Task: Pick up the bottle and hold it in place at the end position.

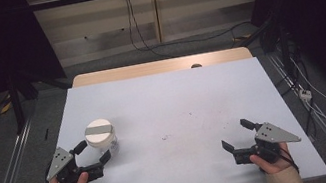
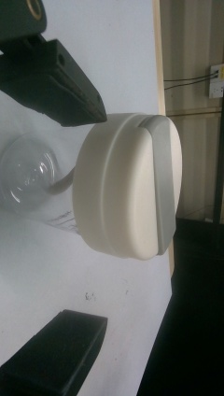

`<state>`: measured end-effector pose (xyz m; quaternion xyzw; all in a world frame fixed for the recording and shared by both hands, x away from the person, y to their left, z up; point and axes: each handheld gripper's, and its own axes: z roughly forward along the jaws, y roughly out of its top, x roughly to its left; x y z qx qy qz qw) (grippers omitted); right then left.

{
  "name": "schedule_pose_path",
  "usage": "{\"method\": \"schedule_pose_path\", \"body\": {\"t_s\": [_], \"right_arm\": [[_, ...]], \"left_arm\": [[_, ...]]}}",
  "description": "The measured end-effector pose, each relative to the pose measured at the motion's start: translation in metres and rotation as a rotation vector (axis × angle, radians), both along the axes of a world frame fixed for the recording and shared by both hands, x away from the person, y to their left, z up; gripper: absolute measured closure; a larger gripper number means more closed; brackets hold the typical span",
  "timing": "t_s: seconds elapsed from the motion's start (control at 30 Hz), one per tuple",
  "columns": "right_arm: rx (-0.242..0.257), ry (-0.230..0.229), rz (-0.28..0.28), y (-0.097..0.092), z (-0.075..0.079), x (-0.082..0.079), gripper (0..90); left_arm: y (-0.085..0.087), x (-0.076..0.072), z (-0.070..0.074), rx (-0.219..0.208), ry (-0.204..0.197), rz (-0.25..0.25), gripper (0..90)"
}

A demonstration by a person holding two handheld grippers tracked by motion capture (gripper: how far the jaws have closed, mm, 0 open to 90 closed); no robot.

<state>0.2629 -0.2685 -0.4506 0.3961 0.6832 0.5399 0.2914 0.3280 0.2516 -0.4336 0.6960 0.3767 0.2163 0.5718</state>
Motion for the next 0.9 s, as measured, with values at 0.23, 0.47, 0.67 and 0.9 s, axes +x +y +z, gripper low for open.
{"method": "schedule_pose_path", "body": {"t_s": [0.23,0.47,0.67,0.9], "right_arm": [[-0.001,0.002,0.000,0.0001,-0.0003,0.0006,3.0],[0.001,0.002,0.001,0.0004,-0.0008,0.0014,3.0],[0.002,0.004,0.002,0.0006,-0.0013,0.0022,3.0],[0.000,0.005,0.001,0.0013,-0.0014,0.0018,3.0]], "left_arm": [[0.0002,0.0001,-0.0008,0.007,-0.006,0.026,3.4],[-0.0003,0.0010,-0.0040,0.040,0.012,0.054,3.4],[-0.0026,0.0024,-0.0068,0.060,0.035,0.068,3.5],[-0.0088,0.0090,-0.0093,0.072,0.065,0.108,3.5]]}}
